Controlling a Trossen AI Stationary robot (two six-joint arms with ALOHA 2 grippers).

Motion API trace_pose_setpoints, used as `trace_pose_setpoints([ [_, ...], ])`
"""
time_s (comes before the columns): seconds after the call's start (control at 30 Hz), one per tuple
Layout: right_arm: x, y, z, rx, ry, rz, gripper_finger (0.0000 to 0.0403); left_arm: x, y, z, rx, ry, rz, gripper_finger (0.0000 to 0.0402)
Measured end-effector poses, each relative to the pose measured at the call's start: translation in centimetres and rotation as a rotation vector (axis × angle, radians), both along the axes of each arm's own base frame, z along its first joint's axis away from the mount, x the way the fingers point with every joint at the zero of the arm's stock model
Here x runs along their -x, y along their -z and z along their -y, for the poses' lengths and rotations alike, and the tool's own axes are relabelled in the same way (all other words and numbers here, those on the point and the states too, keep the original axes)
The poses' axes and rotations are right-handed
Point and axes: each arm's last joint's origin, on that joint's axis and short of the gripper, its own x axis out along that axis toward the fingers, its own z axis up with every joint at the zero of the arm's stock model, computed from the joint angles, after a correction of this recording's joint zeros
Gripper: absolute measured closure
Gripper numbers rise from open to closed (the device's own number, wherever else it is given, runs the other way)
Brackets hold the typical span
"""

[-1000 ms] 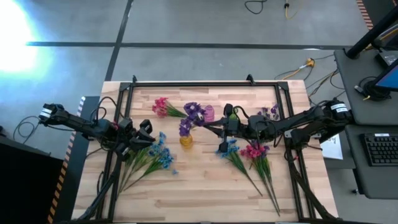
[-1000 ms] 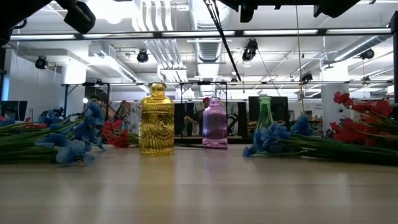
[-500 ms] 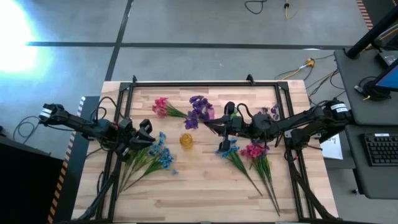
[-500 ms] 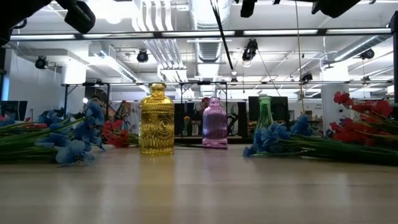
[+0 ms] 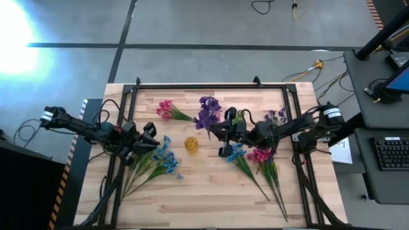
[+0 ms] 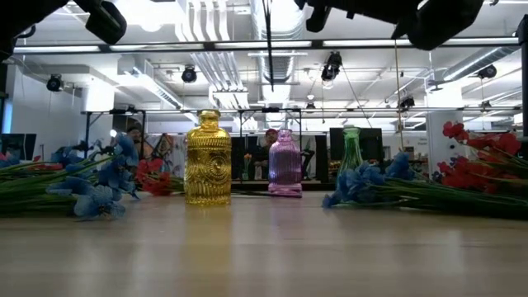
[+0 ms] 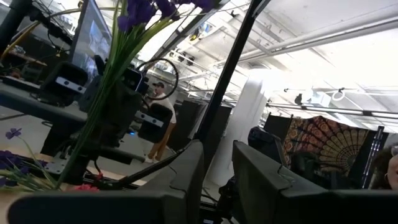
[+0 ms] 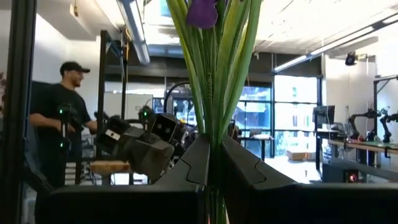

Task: Sort flowers into vase by color
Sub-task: Put the left violet flowers into the yellow vase

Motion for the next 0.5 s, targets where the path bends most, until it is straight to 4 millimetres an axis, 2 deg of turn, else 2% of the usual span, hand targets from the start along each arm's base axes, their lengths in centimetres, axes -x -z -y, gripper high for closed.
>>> trace_pose_setpoints([
  [0.27,-0.5,0.7,0.0,-0.010,0.003,0.028,0.0385,0.0,0.0,0.0,0.000,0.000,-0.001,0.0327],
  [0.5,-1.3,0.2,0.1,-0.032,-0.004,0.050,0.0385,0.0,0.0,0.0,0.000,0.000,-0.001,0.0327],
])
